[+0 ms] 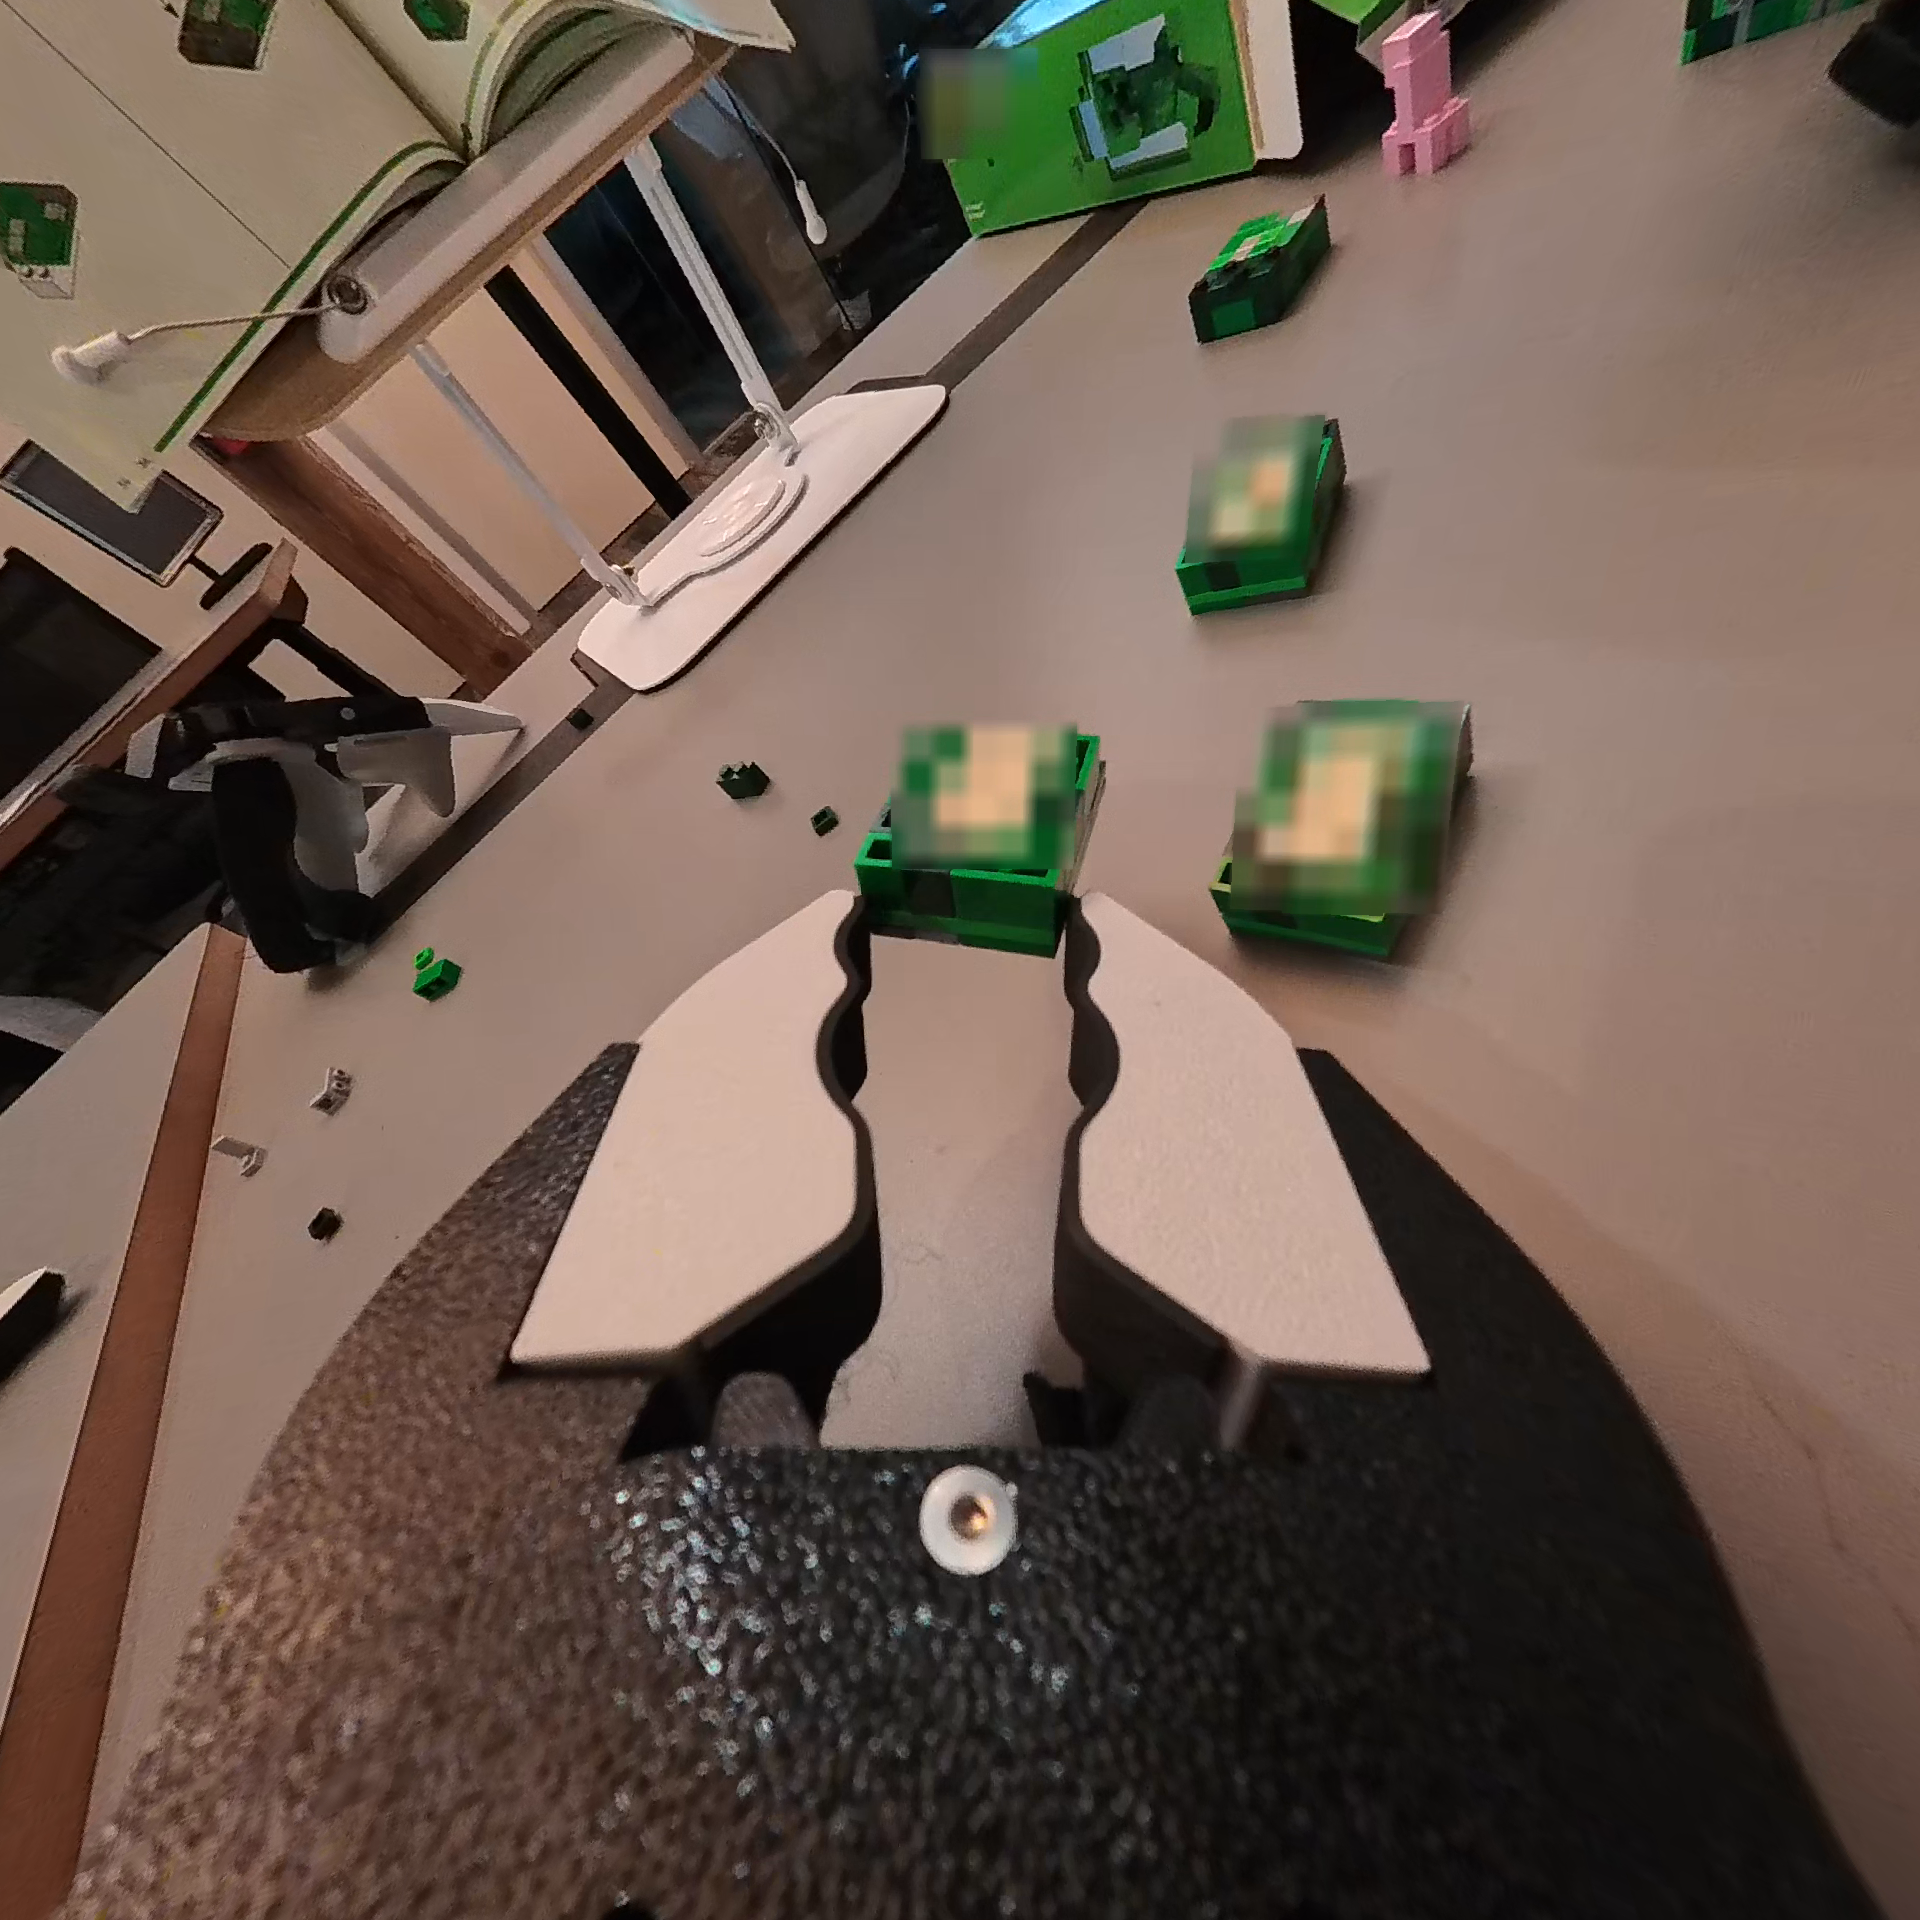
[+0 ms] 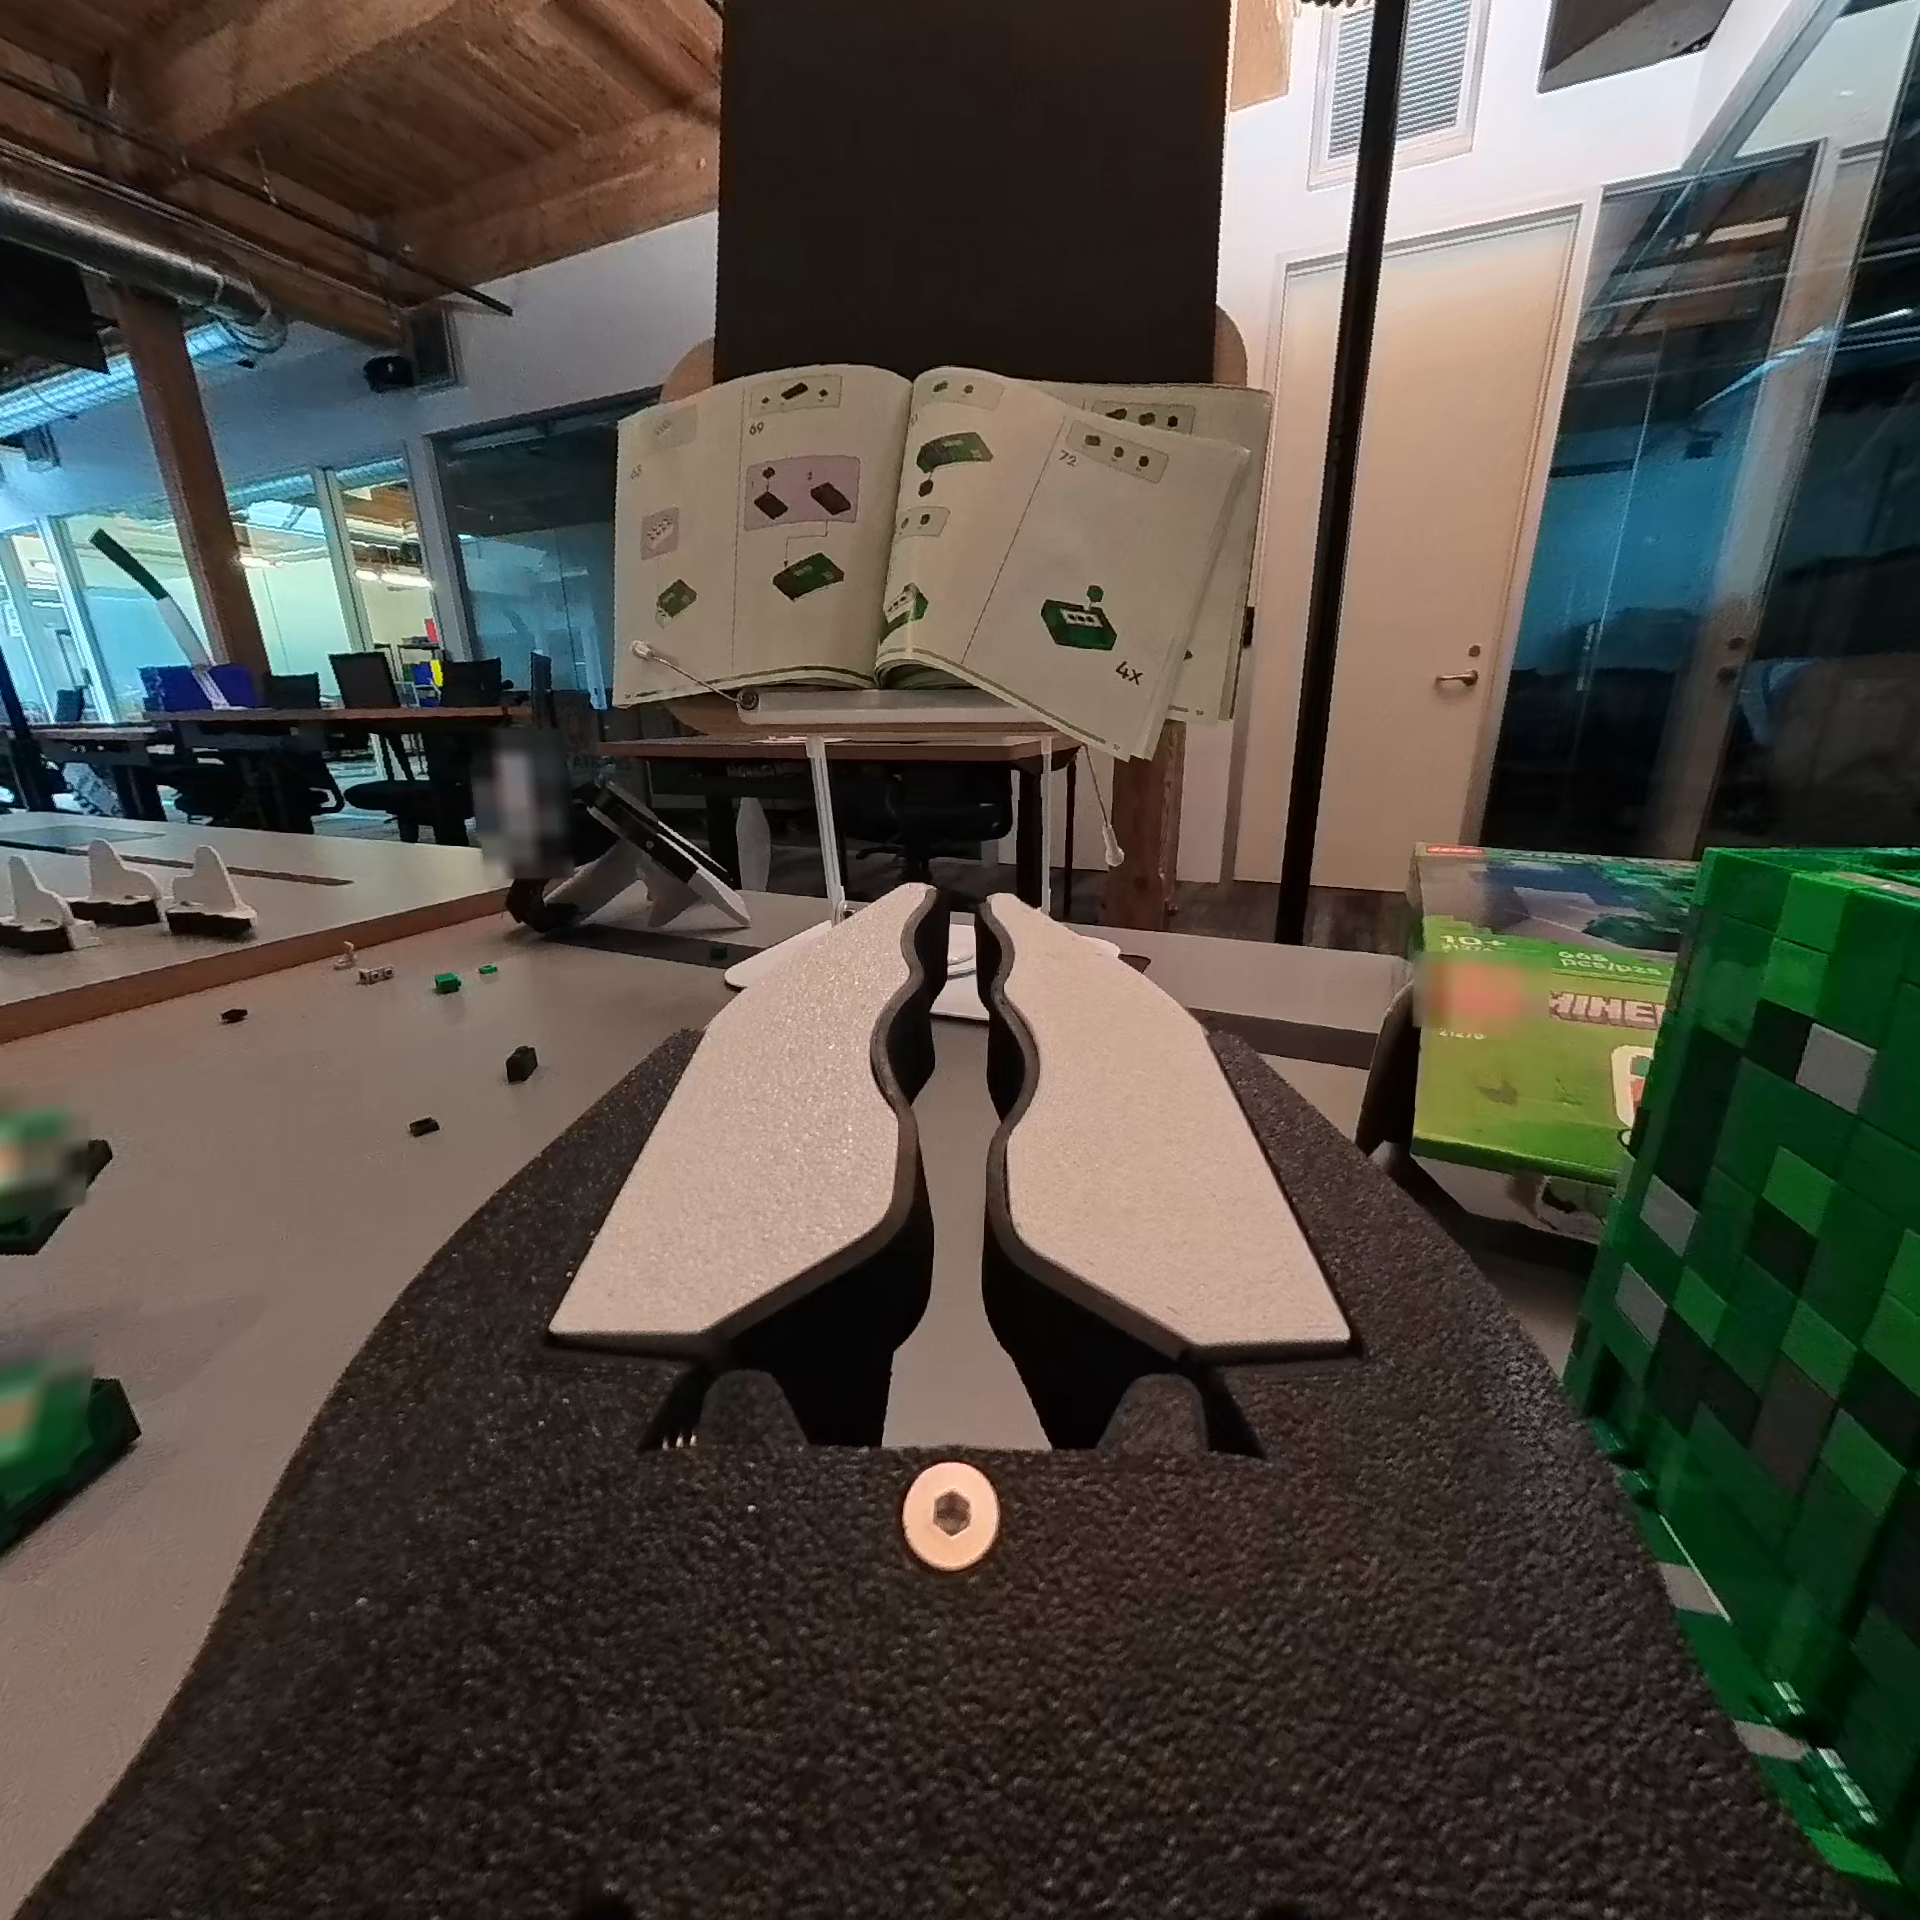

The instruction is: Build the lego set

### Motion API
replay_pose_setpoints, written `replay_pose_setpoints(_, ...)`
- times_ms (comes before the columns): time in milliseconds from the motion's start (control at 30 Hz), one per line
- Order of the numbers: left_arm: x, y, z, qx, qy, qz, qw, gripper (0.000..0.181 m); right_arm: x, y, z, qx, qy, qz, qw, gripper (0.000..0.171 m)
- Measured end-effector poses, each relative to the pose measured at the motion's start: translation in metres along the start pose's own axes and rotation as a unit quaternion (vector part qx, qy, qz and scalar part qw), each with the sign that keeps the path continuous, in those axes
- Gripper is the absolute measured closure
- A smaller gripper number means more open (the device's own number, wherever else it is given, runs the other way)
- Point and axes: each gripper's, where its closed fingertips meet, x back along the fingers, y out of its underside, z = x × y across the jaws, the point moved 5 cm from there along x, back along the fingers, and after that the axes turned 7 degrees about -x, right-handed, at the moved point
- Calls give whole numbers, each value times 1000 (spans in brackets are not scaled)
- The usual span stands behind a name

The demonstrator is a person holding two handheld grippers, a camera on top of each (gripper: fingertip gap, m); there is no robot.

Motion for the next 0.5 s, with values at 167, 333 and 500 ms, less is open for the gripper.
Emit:
replay_pose_setpoints(167,0,0,0,-1,0,0,1000,146,0,0,0,-1,-1,-1,1000,167)
replay_pose_setpoints(333,0,0,0,-1,0,0,1000,146,1,0,0,1,0,1,1000,167)
replay_pose_setpoints(500,0,0,0,-3,0,-2,1000,146,1,0,-6,28,-10,-2,1000,167)
